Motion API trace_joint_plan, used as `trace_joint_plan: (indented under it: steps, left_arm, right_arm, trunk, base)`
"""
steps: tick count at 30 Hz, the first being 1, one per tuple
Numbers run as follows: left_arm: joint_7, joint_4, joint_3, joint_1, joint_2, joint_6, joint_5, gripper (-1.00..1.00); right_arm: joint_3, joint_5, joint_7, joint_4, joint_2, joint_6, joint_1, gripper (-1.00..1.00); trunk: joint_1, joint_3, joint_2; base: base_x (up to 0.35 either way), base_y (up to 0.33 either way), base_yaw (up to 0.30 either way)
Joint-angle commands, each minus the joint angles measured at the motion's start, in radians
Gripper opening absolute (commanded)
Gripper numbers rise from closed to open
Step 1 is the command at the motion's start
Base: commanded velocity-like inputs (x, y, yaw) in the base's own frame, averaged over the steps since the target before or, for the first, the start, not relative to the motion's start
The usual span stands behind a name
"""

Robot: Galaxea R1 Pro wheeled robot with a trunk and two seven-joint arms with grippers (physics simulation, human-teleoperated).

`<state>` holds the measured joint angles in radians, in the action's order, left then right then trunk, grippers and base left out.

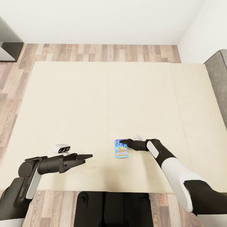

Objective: Put all the toys in the child's room - the three board games (two on the bed and one on the table), the two jigsaw puzzles on the table, and the tennis ball on the table - inside the toy box on the table in the child's room.

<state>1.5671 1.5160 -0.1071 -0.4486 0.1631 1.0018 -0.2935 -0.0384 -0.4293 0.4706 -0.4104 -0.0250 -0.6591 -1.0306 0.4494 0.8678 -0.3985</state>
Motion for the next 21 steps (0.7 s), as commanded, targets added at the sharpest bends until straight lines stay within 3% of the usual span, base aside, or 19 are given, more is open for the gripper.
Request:
trace_joint_plan:
  steps: [1, 21]
  left_arm:
    - [0.004, 0.001, 0.000, 0.000, 0.000, 0.011, 0.000, 1.00]
    - [0.004, 0.000, 0.000, 0.000, 0.000, 0.011, 0.000, 1.00]
  right_arm:
    - [-0.003, -0.003, 0.000, -0.001, 0.000, -0.004, 0.000, 1.00]
    - [-0.003, -0.003, 0.000, 0.003, 0.001, -0.004, 0.000, 1.00]
  trunk:
    - [0.001, 0.001, -0.001]
    - [0.001, 0.001, -0.001]
  base:
    - [0.000, 0.047, 0.000]
    - [0.000, 0.032, 0.000]
